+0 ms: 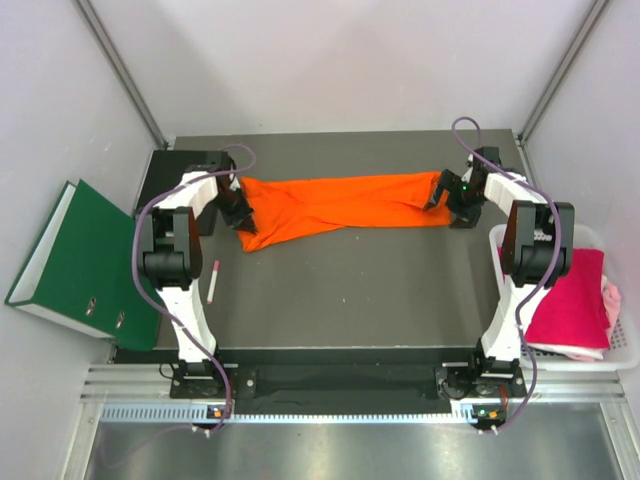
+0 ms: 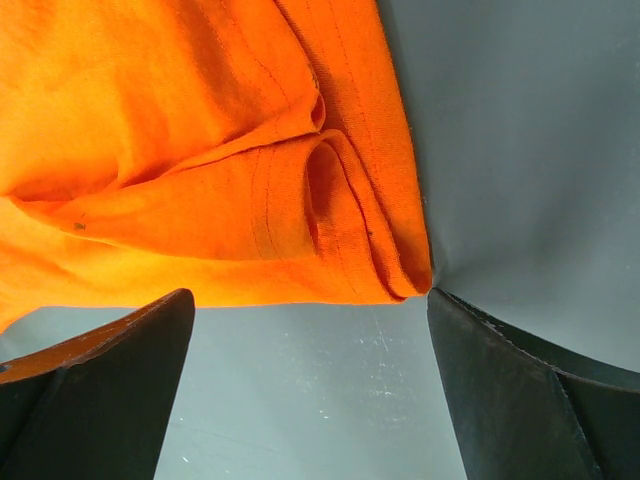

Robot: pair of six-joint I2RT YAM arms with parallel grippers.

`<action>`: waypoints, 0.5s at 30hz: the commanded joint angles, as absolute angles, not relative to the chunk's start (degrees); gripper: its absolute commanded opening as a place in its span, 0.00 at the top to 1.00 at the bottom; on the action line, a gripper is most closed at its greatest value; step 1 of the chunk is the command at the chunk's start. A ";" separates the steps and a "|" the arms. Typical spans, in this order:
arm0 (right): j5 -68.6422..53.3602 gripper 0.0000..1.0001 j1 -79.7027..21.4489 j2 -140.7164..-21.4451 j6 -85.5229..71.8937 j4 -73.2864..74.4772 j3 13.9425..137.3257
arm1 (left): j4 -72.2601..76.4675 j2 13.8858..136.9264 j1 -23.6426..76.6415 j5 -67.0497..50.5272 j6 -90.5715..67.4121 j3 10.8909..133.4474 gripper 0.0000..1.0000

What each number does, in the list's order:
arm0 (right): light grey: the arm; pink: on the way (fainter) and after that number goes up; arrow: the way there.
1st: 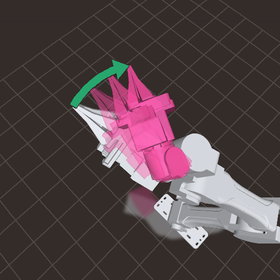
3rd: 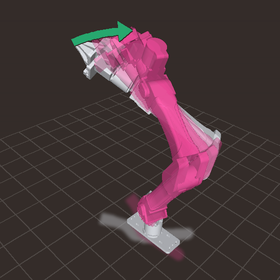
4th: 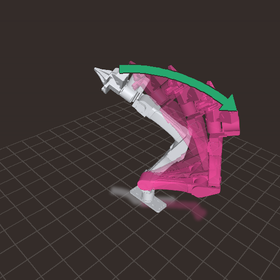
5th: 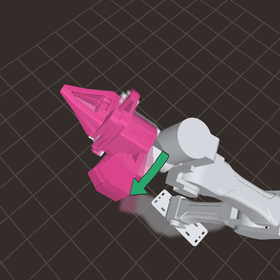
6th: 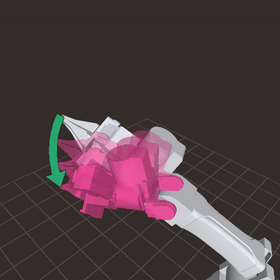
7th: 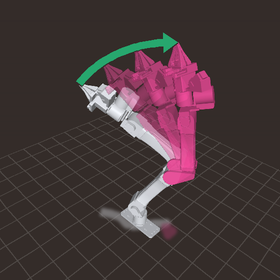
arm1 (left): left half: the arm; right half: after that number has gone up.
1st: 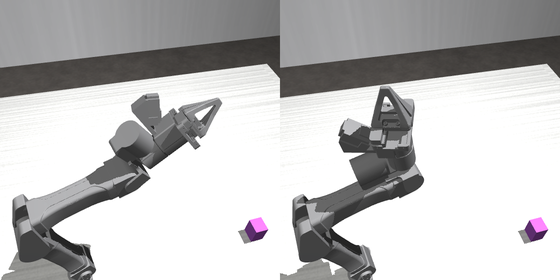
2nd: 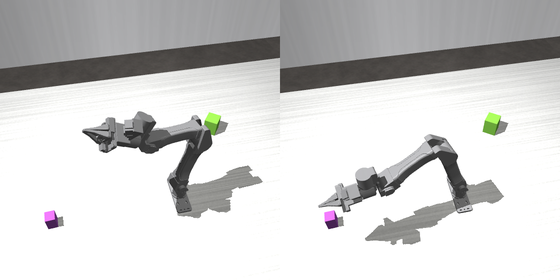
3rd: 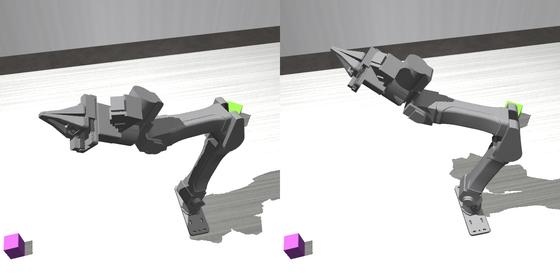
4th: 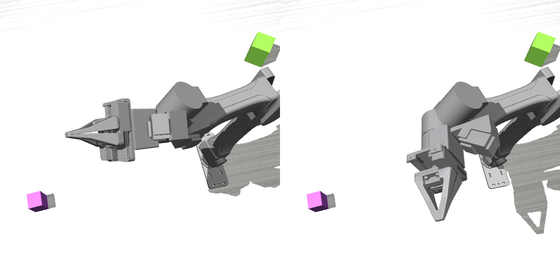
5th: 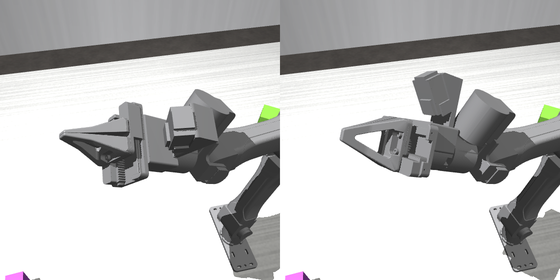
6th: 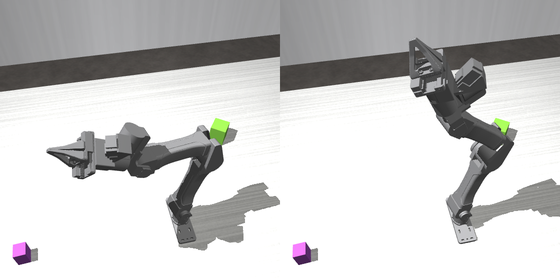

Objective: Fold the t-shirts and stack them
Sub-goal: Fold the other side of the tshirt into a rectangle

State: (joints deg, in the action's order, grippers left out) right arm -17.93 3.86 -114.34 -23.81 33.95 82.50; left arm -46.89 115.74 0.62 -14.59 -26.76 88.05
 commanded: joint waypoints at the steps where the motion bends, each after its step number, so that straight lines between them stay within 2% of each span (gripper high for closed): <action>1: -18.46 0.01 4.31 -113.29 -23.82 33.05 83.85 | -45.17 117.59 0.35 -14.86 -26.37 91.23 1.00; 15: -18.02 0.00 4.31 -113.20 -23.64 33.31 83.85 | -49.04 118.82 -2.99 -5.80 -23.12 104.58 1.00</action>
